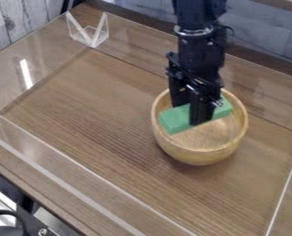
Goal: Put green object into wooden bowl
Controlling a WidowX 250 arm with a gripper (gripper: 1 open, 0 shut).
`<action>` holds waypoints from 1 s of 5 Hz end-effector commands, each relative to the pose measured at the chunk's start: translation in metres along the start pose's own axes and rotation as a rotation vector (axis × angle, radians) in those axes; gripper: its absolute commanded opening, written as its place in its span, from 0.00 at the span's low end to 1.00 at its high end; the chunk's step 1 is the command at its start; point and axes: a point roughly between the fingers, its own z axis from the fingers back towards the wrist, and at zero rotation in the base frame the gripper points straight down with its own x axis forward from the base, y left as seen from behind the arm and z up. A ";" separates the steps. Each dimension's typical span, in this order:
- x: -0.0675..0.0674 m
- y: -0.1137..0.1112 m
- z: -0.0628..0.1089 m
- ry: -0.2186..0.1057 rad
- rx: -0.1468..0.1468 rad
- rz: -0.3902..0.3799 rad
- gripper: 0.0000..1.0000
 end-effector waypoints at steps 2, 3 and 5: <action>0.009 0.006 0.018 -0.066 0.024 -0.019 0.00; 0.014 0.014 0.010 -0.062 0.023 -0.054 0.00; 0.020 0.042 0.007 -0.059 0.025 -0.088 1.00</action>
